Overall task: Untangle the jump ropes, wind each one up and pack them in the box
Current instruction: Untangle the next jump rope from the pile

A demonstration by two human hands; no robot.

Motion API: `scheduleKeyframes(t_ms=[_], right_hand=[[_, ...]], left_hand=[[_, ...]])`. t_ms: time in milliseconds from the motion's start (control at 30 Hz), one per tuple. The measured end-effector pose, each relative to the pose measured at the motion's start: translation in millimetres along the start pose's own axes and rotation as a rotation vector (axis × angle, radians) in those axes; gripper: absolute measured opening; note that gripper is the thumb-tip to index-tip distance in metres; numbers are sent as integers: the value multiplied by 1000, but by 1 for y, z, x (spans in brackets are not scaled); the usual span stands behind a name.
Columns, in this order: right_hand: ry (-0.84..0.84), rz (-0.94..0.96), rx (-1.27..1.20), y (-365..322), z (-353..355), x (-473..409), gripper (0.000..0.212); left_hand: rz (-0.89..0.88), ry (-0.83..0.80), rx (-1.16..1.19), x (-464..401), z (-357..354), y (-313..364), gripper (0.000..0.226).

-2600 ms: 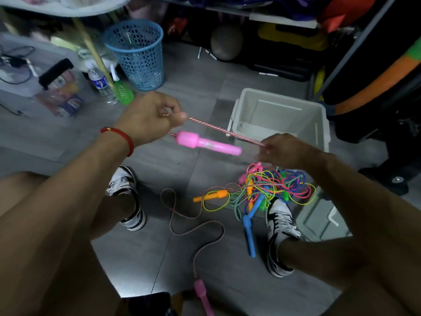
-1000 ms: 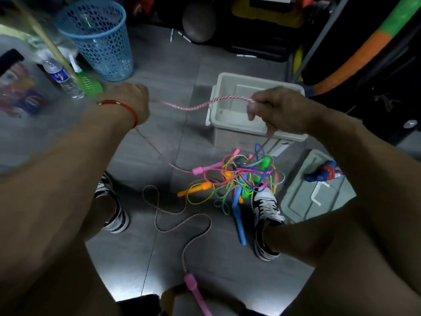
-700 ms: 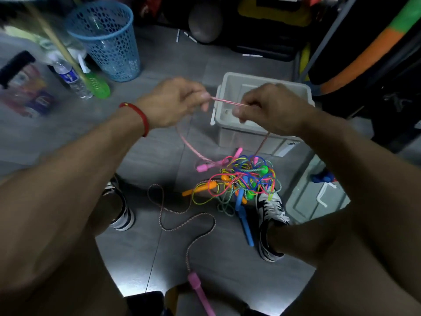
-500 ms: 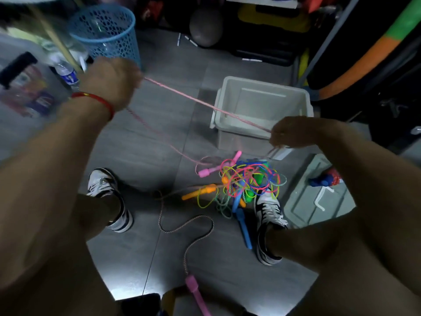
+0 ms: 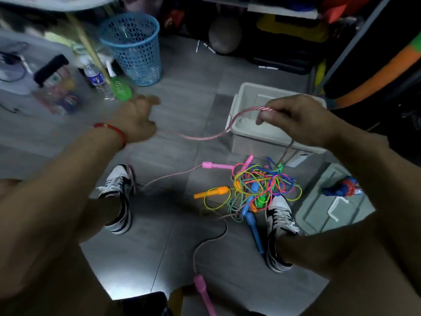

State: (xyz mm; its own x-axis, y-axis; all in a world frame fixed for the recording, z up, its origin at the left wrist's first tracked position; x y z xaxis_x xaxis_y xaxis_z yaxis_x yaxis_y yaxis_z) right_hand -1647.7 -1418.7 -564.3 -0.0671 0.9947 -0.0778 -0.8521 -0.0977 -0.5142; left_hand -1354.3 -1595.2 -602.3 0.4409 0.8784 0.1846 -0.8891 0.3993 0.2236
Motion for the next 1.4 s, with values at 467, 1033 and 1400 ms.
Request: scheduleKeyframes(t_ms=[467, 1033, 1400], right_hand=[[-568, -457, 507, 59, -36, 2, 29], [-682, -408, 420, 64, -33, 1, 32], [-78, 180, 151, -41, -38, -21, 28]], left_hand=[[91, -49, -49, -33, -17, -63, 18], [221, 92, 858, -3, -2, 6, 34], [-397, -433, 706, 44, -52, 99, 59]])
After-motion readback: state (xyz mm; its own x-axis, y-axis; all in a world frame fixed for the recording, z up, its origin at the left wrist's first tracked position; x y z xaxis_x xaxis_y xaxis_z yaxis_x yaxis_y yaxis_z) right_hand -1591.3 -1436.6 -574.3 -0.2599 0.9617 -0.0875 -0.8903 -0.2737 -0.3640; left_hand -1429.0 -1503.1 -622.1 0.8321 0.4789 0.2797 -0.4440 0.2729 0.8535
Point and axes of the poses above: each hand's wrist, its own x-axis away from the middle knuckle, its own z-axis out of the back of the hand, y = z × x, the point moved 3 cm from there along -x, towards the middle knuckle, and after that the axes turned 4 degrees about z, right-handed, at the moved point
